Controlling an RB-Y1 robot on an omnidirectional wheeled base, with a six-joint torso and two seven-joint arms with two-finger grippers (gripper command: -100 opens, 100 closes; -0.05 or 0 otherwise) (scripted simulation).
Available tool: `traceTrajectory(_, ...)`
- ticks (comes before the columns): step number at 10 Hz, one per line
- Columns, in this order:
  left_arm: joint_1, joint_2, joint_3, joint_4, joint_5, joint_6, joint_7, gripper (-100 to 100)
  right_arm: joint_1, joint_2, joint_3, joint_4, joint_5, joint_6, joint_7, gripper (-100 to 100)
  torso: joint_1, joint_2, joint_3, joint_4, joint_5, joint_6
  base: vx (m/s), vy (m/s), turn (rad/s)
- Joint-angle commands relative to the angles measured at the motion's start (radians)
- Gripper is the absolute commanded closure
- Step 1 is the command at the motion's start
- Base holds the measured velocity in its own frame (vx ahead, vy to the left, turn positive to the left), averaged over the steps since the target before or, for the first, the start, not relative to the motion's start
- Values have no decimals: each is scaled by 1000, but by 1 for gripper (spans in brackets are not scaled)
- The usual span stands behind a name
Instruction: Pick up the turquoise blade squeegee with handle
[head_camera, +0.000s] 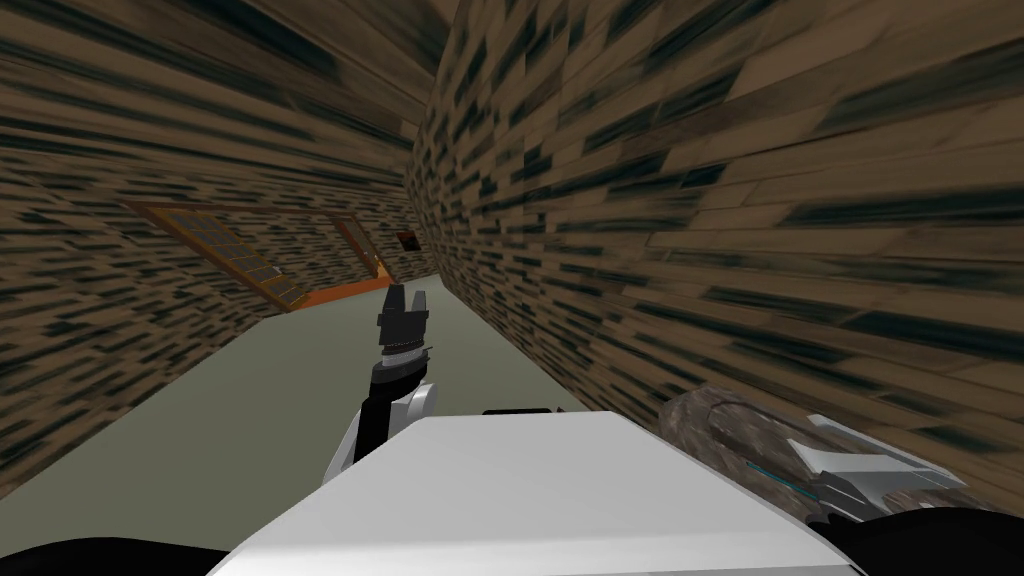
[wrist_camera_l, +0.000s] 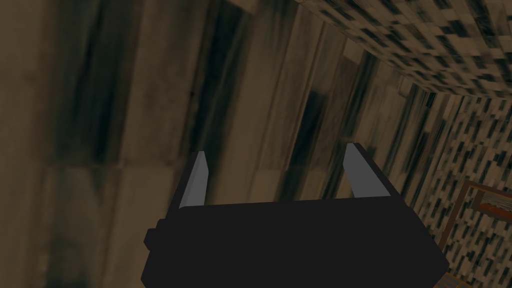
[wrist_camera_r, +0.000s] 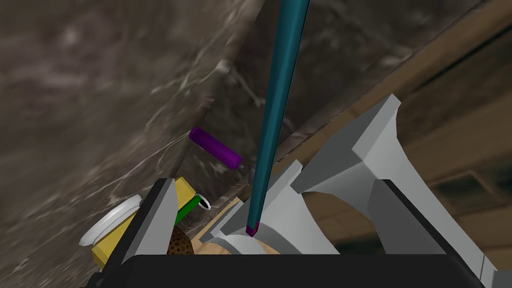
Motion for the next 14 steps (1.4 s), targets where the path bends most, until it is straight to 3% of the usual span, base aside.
traceTrajectory(1, 0, 0, 0, 0, 0, 0, 0, 0, -5, -3, -6, 11, -44, -14, 50, -100, 0, 0, 0, 0, 0, 0, 34, -19, -74)
traceTrajectory(12, 0, 0, 0, 0, 0, 0, 0, 0, -30, -22, -38, 76, -285, -85, 321, -100, -12, -4, -2, 0, -1, -3, 36, -15, -55)
traceTrajectory(13, 0, 0, 0, 0, 0, 0, 0, 0, -27, -20, -36, 73, -271, -80, 300, -100, -14, -4, -2, 0, -1, -3, 13, -2, -12)
traceTrajectory(14, 0, 0, 0, 0, 0, 0, 0, 0, -27, -20, -36, 74, -274, -82, 306, 100, -14, -4, -2, 0, -1, -4, 0, 0, 0)
